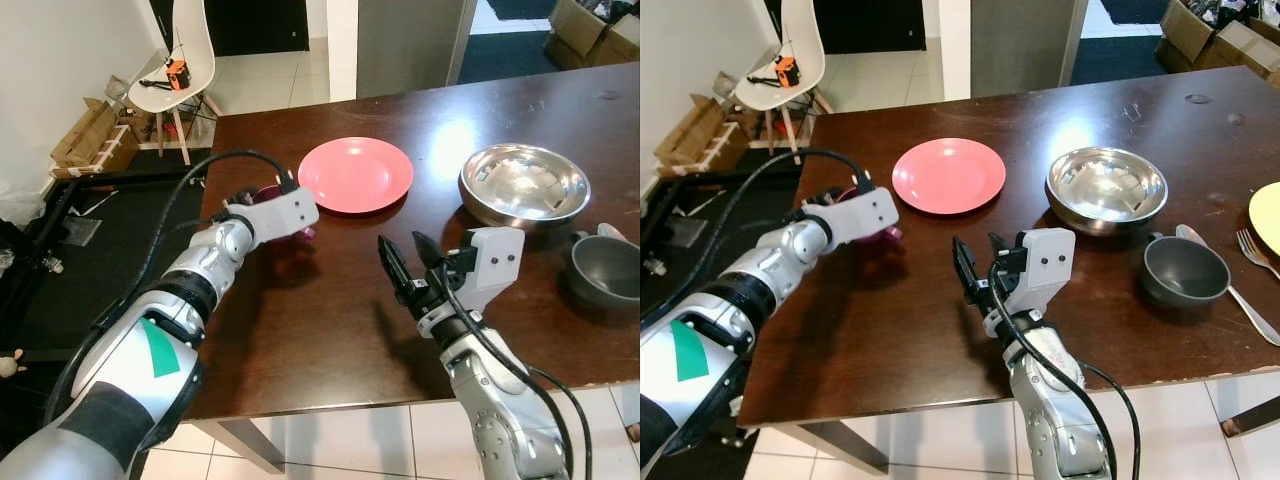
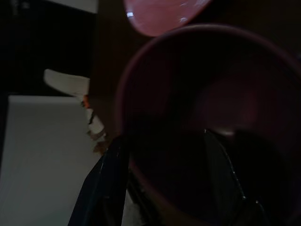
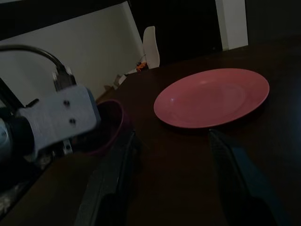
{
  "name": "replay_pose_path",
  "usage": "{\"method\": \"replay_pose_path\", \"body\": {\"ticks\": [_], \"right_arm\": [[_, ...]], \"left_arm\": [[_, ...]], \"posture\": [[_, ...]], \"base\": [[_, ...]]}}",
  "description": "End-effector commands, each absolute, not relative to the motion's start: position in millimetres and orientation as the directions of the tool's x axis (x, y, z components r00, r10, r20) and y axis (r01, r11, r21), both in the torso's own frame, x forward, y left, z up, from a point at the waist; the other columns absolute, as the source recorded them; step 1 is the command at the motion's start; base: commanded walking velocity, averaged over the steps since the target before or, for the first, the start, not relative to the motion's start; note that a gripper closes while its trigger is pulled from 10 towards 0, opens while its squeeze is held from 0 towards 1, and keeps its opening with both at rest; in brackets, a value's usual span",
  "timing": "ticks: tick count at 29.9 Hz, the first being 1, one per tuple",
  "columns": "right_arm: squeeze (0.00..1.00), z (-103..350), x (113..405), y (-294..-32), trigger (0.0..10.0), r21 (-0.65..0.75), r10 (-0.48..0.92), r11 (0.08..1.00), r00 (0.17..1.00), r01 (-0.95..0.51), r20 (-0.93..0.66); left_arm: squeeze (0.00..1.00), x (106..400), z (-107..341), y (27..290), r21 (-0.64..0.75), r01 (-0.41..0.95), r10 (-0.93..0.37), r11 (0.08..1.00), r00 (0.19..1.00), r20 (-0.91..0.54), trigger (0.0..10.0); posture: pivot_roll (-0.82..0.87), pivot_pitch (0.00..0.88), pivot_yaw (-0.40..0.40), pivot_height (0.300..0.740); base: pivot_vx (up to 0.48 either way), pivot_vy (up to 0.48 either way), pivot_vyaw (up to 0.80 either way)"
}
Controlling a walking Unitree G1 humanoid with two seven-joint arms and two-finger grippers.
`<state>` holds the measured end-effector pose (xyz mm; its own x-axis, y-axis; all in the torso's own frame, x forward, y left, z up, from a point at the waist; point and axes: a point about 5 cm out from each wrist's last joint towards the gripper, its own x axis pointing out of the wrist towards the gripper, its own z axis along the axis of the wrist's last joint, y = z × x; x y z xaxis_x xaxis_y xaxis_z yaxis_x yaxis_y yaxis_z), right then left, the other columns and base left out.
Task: Setting the table
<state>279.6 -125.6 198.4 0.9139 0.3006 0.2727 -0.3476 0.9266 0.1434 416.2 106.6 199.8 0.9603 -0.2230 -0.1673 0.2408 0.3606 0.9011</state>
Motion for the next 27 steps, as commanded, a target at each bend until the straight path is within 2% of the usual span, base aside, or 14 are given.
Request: {"method": "replay_pose_path", "body": {"ticks": [1, 10, 15, 20, 27], "right_arm": [[0.00, 199, 277, -122, 10.0, 0.150, 0.309, 0.922, 0.912, -0.357, 0.270], [0.00, 200, 279, -125, 10.0, 0.144, 0.308, 0.924, 0.913, -0.354, 0.269], [0.00, 203, 282, -125, 10.0, 0.140, 0.310, 0.923, 0.909, -0.358, 0.277], [0.00, 202, 283, -126, 10.0, 0.136, 0.313, 0.923, 0.908, -0.360, 0.277], [0.00, 203, 285, -126, 10.0, 0.129, 0.322, 0.921, 0.904, -0.368, 0.280]], "left_arm": [[0.00, 412, 183, 110, 0.894, 0.301, -0.225, 0.333, 0.946, -0.235, 10.0], [0.00, 407, 171, 104, 0.847, 0.413, -0.293, 0.335, 0.900, -0.323, 10.0], [0.00, 393, 141, 98, 0.729, 0.585, -0.387, 0.356, 0.802, -0.455, 10.0], [0.00, 382, 124, 94, 0.624, 0.696, -0.482, 0.356, 0.708, -0.516, 10.0], [0.00, 372, 117, 90, 0.540, 0.766, -0.573, 0.348, 0.630, -0.524, 10.0]], "posture": [[-0.05, 0.149, 0.214, 0.740], [-0.05, 0.129, 0.205, 0.740], [-0.05, 0.113, 0.196, 0.740], [-0.05, 0.099, 0.188, 0.740], [-0.05, 0.081, 0.182, 0.740]], "base": [[0.000, 0.000, 0.00], [0.000, 0.000, 0.00], [0.000, 0.000, 0.00], [0.000, 0.000, 0.00], [0.000, 0.000, 0.00]]}}
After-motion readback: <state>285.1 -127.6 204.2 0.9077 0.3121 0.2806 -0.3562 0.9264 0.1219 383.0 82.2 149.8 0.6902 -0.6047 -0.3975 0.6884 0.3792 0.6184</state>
